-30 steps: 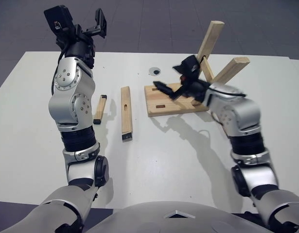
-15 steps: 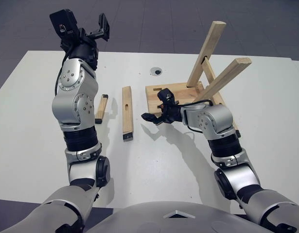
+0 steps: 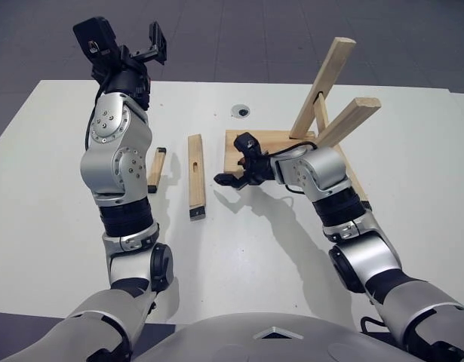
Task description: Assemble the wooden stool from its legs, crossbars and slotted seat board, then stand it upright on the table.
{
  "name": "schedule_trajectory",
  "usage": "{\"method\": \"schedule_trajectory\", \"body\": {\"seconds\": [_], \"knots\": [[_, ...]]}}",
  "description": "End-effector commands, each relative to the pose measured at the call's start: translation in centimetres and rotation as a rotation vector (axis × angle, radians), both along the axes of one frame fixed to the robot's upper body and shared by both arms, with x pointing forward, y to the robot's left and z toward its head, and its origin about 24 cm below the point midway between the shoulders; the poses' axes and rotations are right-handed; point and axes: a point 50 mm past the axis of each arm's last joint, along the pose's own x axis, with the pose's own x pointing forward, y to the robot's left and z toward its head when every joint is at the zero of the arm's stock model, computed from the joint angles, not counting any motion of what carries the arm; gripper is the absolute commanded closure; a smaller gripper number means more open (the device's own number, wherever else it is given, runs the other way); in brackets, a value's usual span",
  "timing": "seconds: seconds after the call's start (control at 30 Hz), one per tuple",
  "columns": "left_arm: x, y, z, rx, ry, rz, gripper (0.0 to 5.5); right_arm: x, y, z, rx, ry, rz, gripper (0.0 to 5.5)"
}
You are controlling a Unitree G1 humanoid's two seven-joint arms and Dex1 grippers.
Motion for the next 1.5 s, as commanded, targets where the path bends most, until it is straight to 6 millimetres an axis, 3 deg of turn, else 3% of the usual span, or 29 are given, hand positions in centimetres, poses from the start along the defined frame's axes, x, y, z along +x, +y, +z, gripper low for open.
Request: {"method": "schedule_trajectory", "body": {"seconds": [0.03, 0.2, 0.33, 0.43, 0.53, 0.77, 0.87, 1.0, 1.1, 1.23, 1.5], "knots": [[0.0, 0.3, -0.3, 0.014, 0.022, 0.019, 0.13, -3.1, -2.1, -1.2, -0.095, 0.077, 0.258, 0.10], [0.0, 0.4, -0.2, 0.021, 0.020, 0.020, 0.13, -4.3, -7.7, -0.2, -0.332, 0.022, 0.539, 0.10], [-0.1, 0.4, -0.2, 0.026, 0.022, 0.024, 0.13, -2.8, -10.9, 1.4, -0.542, -0.096, 0.616, 0.10], [-0.3, 0.5, -0.3, 0.031, 0.024, 0.029, 0.13, -0.9, -11.5, 3.0, -0.609, -0.195, 0.588, 0.10], [-0.2, 0.3, -0.3, 0.031, 0.025, 0.026, 0.13, 0.3, -11.5, 3.3, -0.636, -0.238, 0.570, 0.10], [-0.1, 0.2, -0.2, 0.021, 0.022, 0.027, 0.13, -0.6, -10.8, 2.1, -0.604, -0.313, 0.602, 0.10], [-0.1, 0.5, -0.5, 0.027, 0.041, 0.026, 0.13, -0.4, -10.8, 6.1, -0.444, -0.487, 0.462, 0.10], [0.0, 2.7, -3.4, 0.070, 0.220, 0.101, 0.13, 1.3, -12.4, 11.3, -0.174, -0.770, -0.027, 0.10], [-0.3, 3.2, -6.2, 0.247, 0.389, 0.081, 0.13, 0.1, -14.7, 14.7, 0.115, -0.924, -0.422, 0.10], [-1.6, 3.2, -9.5, 0.327, 0.530, 0.029, 0.13, -1.6, -15.8, 13.0, 0.229, -0.897, -0.635, 0.10], [-4.2, 4.8, -15.0, 0.371, 0.728, 0.007, 0.13, -3.1, -15.3, 11.2, 0.303, -0.830, -0.758, 0.10]]}}
